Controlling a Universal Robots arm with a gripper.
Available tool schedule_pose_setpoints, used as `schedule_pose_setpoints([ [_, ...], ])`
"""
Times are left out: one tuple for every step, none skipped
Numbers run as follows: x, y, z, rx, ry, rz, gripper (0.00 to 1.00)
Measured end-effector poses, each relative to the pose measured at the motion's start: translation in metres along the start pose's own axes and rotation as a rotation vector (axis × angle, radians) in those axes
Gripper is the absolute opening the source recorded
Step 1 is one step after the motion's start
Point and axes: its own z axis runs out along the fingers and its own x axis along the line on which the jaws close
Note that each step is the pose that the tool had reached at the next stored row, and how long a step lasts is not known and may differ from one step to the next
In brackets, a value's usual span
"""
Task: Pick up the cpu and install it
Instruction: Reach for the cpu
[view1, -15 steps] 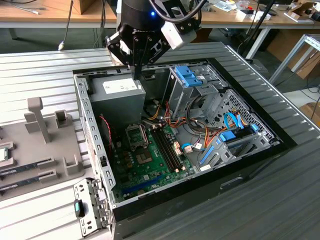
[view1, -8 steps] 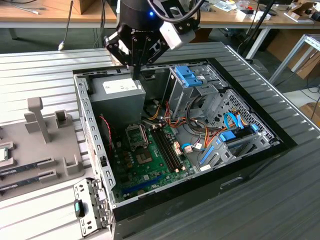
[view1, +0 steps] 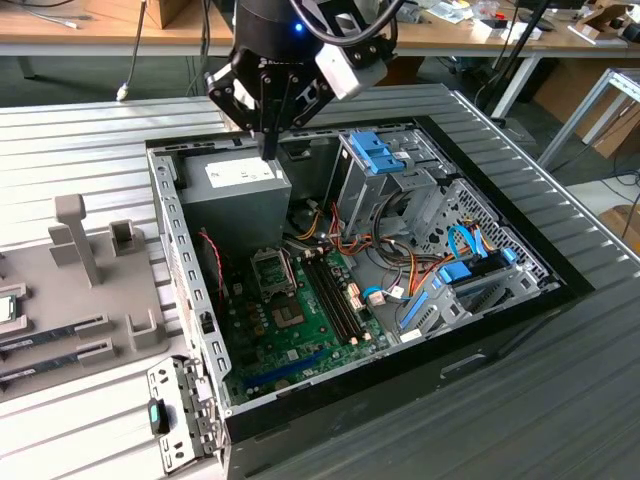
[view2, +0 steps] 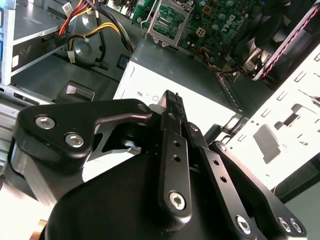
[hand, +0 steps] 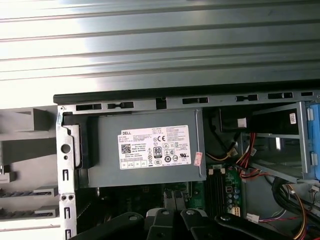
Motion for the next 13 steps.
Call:
schedule_pose_setpoints([
  [0.0004, 0.0, 0.0, 0.0, 0.0, 0.0, 0.11],
  [0.001, -0.0001, 0.0, 0.0, 0.0, 0.0, 0.11],
  [0.0015, -0.0001, -0.0001, 0.0, 0.0, 0.0, 0.11],
  [0.0019, -0.0001, -0.0001, 0.0, 0.0, 0.0, 0.11],
  [0.0024, -0.0002, -0.0001, 0.0, 0.0, 0.0, 0.11],
  [0.0029, -0.0002, -0.0001, 0.0, 0.0, 0.0, 0.11],
  [0.0036, -0.0003, -0.0001, 0.0, 0.0, 0.0, 0.11],
  [0.0039, -0.0003, -0.0001, 0.0, 0.0, 0.0, 0.11],
  [0.005, -0.0004, -0.0001, 0.0, 0.0, 0.0, 0.11],
  [0.0058, -0.0004, -0.0002, 0.0, 0.0, 0.0, 0.11],
  [0.0066, -0.0005, -0.0002, 0.0001, 0.0, 0.0, 0.11],
  [0.0072, -0.0005, -0.0002, 0.0, 0.0, 0.0, 0.11],
  [0.0078, -0.0006, -0.0003, 0.0001, 0.0, 0.0, 0.11],
])
